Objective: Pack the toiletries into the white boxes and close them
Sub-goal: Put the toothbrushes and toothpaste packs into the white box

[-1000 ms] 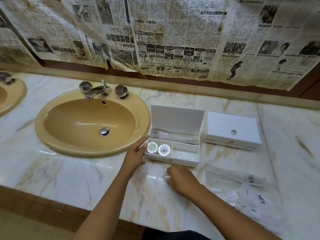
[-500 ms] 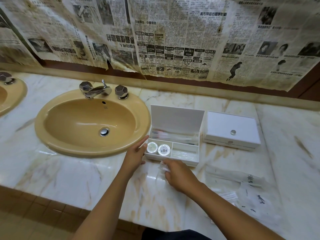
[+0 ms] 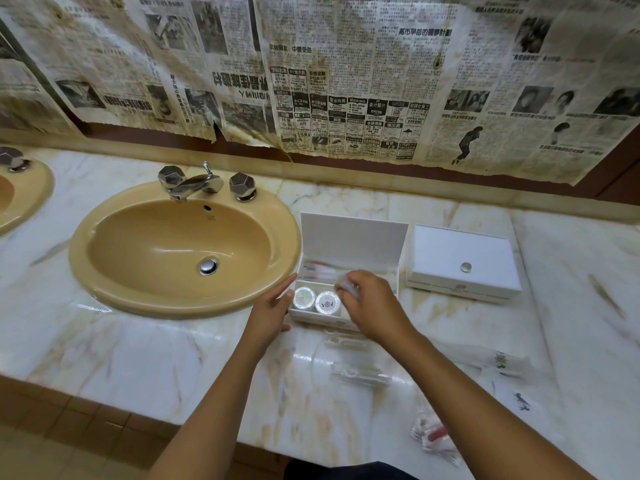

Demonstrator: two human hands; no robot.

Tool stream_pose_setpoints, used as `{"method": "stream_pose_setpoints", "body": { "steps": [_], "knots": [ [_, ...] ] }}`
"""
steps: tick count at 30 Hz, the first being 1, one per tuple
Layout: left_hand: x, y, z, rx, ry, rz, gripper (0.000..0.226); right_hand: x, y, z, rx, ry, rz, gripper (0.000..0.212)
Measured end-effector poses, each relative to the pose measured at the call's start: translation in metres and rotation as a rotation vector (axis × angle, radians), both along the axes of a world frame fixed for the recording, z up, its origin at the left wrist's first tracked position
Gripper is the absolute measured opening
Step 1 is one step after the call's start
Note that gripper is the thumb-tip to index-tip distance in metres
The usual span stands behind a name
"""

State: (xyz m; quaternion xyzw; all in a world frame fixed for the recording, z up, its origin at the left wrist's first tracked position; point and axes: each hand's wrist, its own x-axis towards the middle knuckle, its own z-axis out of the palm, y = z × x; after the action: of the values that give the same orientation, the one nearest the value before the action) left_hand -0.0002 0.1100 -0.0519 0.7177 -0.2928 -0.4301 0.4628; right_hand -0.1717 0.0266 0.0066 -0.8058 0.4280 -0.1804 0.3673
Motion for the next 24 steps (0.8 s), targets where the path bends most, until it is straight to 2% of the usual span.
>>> {"method": "stream_pose_setpoints", "body": {
  "steps": [9,13,17,24],
  "knots": [
    [0.001,0.0,-0.003,0.006,0.015,0.018,0.033,-0.011,-0.02,-0.025,-0.017,0.208,-0.034,0.036],
    [0.002,-0.001,-0.003,0.019,0.011,0.017,0.034,-0.01,-0.019,-0.031,-0.011,0.269,-0.018,0.027],
    [0.001,-0.001,-0.002,0.028,0.013,0.03,0.032,-0.008,-0.018,-0.034,-0.059,0.29,-0.002,0.043],
    [-0.001,0.0,-0.001,0.015,0.001,0.026,0.032,-0.011,-0.015,-0.043,-0.006,0.431,0.026,0.043]
  ]
}}
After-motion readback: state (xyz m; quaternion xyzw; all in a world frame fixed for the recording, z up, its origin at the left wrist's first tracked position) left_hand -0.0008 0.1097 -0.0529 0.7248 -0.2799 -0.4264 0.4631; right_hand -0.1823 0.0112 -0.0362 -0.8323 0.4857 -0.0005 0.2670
